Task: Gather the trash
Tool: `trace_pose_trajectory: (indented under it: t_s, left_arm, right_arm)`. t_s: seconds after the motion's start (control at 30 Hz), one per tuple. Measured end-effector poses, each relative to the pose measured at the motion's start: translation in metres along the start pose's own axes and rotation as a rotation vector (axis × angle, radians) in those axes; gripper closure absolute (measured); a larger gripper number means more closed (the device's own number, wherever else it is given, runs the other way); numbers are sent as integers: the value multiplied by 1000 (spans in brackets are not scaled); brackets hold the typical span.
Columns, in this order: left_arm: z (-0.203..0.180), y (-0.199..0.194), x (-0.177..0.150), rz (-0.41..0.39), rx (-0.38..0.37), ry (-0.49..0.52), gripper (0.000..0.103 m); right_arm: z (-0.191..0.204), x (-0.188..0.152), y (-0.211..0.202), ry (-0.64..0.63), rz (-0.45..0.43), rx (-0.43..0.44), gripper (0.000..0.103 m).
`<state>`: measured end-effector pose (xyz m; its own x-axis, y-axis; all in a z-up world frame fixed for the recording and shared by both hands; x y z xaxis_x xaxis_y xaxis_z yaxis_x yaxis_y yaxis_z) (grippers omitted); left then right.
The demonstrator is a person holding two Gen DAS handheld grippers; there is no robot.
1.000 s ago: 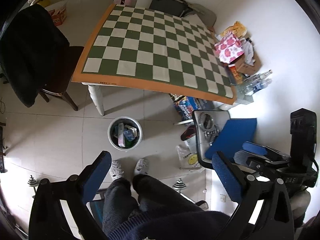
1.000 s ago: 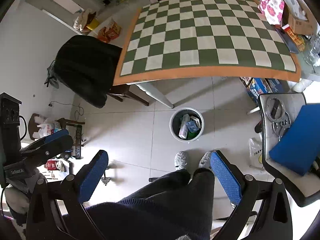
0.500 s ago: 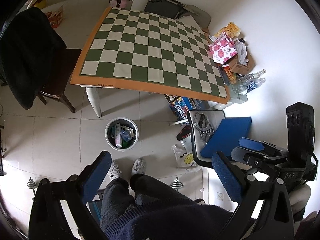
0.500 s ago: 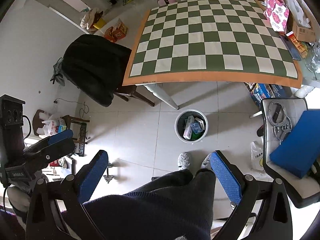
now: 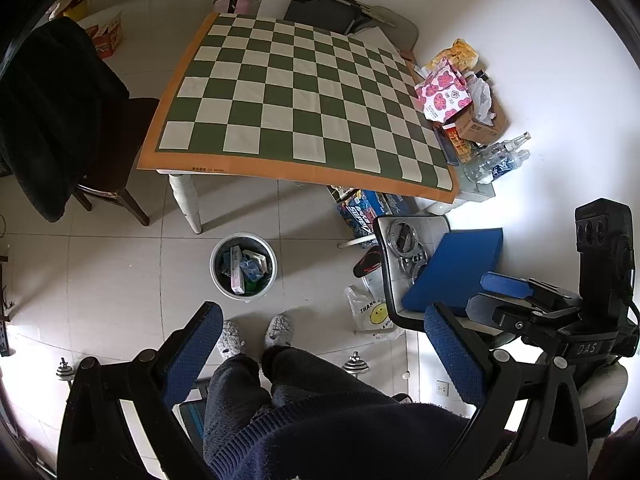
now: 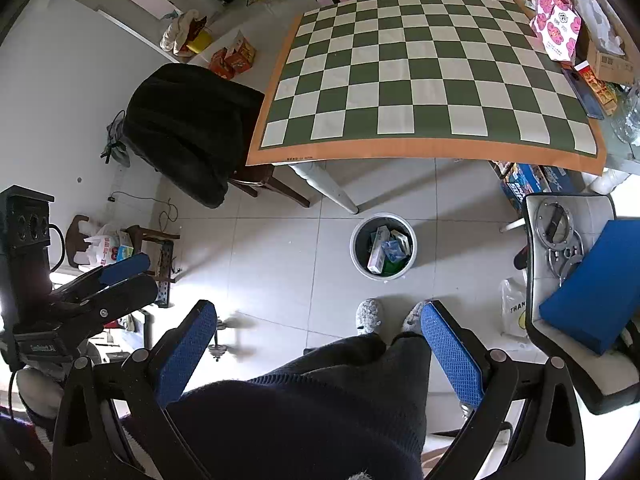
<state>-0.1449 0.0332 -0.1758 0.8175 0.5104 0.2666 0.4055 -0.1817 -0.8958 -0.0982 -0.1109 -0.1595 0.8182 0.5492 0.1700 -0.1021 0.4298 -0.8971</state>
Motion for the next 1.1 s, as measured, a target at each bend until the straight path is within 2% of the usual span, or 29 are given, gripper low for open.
trace_pose_trajectory:
  t_s: [0.8, 1.1]
  left_arm:
    - [-24, 0, -5, -6, -32, -5, 0]
    - [-21, -5, -4, -12, -41, -16, 0]
  right_arm:
    - [-2, -4, -4, 38, -10, 20, 0]
    - [3, -2, -3, 45, -13, 24, 0]
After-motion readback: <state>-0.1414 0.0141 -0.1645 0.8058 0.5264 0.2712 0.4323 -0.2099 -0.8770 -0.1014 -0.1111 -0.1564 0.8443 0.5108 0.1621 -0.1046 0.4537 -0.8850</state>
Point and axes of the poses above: each gripper's, at about its wrist camera, not at the fingertips, and y roughly the way its jaws point, z to its left, x to its top, the point moved 8 cm from there along y, roughly the way its jaws point, and after that the axes turned 2 degrees about y, right-handed, at the moved point
